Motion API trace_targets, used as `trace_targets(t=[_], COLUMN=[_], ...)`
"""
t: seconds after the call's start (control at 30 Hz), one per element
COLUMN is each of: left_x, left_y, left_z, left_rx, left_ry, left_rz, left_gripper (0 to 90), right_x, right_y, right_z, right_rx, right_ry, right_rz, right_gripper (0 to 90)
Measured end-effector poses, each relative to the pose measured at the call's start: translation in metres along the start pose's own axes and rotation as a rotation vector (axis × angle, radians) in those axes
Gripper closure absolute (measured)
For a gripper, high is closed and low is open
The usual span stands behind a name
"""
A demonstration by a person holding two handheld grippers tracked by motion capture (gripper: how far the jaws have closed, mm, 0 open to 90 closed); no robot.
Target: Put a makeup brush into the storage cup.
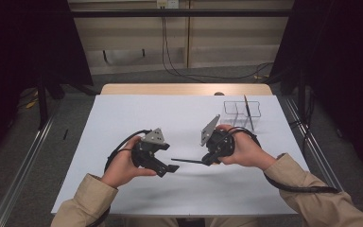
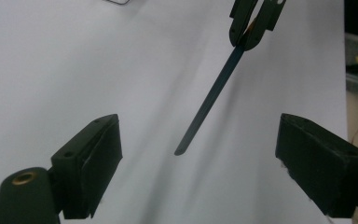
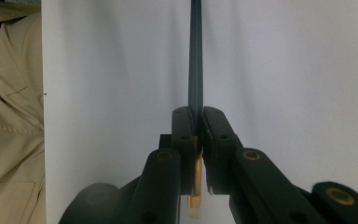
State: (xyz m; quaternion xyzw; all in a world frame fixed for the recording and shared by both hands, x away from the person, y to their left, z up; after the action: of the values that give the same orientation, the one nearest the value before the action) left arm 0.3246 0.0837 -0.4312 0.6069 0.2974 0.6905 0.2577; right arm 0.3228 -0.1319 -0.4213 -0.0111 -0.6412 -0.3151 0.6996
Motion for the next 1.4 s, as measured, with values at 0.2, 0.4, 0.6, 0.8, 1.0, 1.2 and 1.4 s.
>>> trace_targets(t=[0.2,0.4,0.6,0.8,1.0,1.2,1.4], left_x=[-0.007,-0.015,-0.019,-0.023,-0.028,-0.032,-0.036], left_y=[0.006,0.010,0.013,0.013,0.014,0.013,0.015], left_z=[0.000,0.000,0.000,-0.003,-0.006,-0.008,-0.013], left_rx=[-0.056,-0.099,-0.136,-0.145,-0.166,-0.144,-0.138], left_ry=[-0.019,-0.034,-0.043,-0.060,-0.089,-0.119,-0.161], left_rz=[0.077,0.136,0.174,0.197,0.217,0.234,0.245], left_gripper=[27.8,38.7,51.8,64.3,74.6,79.3,83.3], right_x=[0.001,0.001,0.000,0.000,0.000,-0.003,-0.002], right_y=[0.001,0.001,0.002,0.003,0.006,0.007,0.007], right_z=[0.003,0.004,0.005,0.006,0.007,0.007,0.006], right_rx=[-0.003,0.005,0.011,0.018,0.037,0.062,0.078], right_ry=[0.003,0.015,0.022,0.028,0.038,0.040,0.053], right_rz=[0.006,0.003,0.006,0.000,-0.010,0.007,0.005], right_gripper=[84.4,84.4,84.4,84.4,84.4,84.3,83.8])
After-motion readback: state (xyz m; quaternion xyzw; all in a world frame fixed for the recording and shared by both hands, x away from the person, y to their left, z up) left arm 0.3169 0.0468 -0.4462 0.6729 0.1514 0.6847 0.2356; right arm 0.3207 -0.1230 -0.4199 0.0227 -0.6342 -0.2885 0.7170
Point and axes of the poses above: each handheld gripper's, and its own axes: x roughly backward along the jaws, y roughly out of its top, z roughly to its left, the point moved 3 cm from there along -x, roughly forward along the jaws, and after that the axes turned 14 degrees about -x, right-handed, at the moved point
